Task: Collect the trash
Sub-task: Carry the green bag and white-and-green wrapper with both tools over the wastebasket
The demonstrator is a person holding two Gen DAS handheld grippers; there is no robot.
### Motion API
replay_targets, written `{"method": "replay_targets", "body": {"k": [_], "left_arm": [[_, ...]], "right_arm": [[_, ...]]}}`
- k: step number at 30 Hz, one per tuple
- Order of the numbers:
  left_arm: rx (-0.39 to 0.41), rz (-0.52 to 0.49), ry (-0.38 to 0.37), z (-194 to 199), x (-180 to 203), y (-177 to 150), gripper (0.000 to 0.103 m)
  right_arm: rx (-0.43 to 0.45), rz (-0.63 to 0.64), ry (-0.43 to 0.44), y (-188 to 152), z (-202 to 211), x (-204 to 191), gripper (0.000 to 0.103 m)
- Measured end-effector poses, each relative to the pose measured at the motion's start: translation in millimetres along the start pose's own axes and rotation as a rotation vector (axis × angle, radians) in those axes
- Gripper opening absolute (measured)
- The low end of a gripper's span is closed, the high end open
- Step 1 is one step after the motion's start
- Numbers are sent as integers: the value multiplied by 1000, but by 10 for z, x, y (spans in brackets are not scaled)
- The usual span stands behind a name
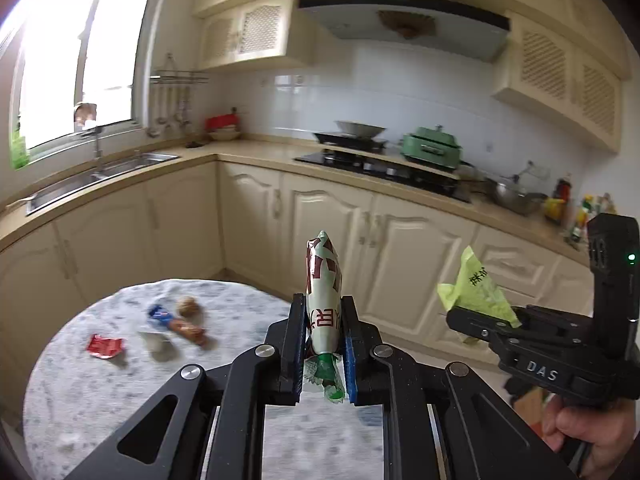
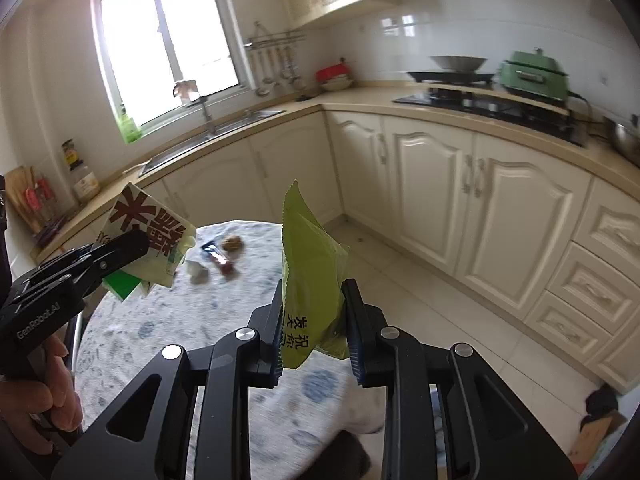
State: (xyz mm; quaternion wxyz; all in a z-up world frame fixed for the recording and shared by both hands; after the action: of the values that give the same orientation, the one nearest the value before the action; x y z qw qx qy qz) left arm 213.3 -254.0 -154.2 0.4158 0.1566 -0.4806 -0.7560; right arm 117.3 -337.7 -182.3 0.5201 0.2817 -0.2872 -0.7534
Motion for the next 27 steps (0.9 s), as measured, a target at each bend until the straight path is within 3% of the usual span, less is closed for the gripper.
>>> {"method": "replay_targets", "body": {"k": [8,17,27], "left_arm": [[-100,-32,-197,-466,843,-88,12],[-398,-55,-336,-1424,1560,-680,12],[-669,-49,-346,-2326,1870,-1263,12]], "right_arm": [[-5,-91,-149,-247,390,949,25],[-154,-254,-229,-902,41,1990,25],[-316,-402,-194,-1581,-562,2604,25]]}}
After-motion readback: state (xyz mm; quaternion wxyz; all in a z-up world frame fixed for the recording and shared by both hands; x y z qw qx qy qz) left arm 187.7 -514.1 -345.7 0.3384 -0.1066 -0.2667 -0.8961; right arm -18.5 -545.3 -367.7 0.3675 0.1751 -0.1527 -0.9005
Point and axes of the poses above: each gripper's, at about its wrist camera, not at the fingertips, and z roughly against the way its jaws point, x to its right, y to its top, the point moved 6 cm from there along -z, roughly the way its jaws point, and after that the axes turned 1 degree about -y, right-handed, at the moved point
